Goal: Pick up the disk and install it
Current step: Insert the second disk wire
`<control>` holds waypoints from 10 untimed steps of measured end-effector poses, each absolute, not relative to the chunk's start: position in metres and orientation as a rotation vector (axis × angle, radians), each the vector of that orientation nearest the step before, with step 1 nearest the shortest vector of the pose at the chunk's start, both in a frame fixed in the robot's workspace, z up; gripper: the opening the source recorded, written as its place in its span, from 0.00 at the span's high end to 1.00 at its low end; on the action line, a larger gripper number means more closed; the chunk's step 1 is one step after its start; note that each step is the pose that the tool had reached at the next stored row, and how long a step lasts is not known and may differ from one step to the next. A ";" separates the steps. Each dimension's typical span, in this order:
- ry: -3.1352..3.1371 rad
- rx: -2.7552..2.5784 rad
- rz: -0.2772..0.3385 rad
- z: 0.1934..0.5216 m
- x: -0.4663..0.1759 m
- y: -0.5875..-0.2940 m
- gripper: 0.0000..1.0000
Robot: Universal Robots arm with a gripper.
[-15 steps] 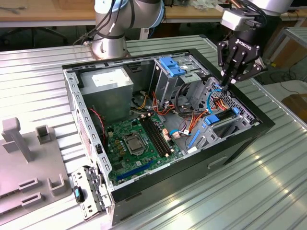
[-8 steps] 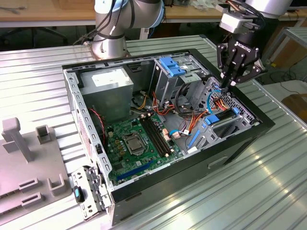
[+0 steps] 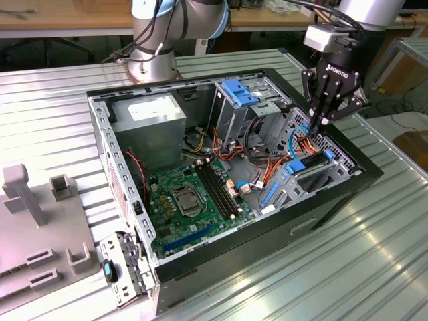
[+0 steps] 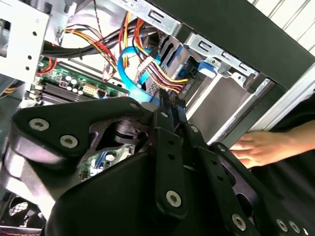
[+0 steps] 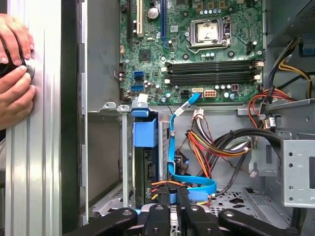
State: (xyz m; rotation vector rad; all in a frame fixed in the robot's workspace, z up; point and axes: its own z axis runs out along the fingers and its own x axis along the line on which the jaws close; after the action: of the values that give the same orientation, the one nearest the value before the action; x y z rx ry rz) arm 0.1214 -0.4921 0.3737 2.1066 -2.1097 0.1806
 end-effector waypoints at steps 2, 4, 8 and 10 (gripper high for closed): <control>-2.102 2.099 0.194 0.372 0.121 -0.492 0.84; -2.101 2.098 0.196 0.372 0.121 -0.492 0.84; -2.101 2.098 0.197 0.372 0.121 -0.492 0.84; -2.106 2.103 0.188 0.372 0.121 -0.495 0.84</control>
State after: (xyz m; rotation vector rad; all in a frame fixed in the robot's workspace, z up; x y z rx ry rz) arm 0.1213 -0.4947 0.3723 2.1027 -2.1060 0.1877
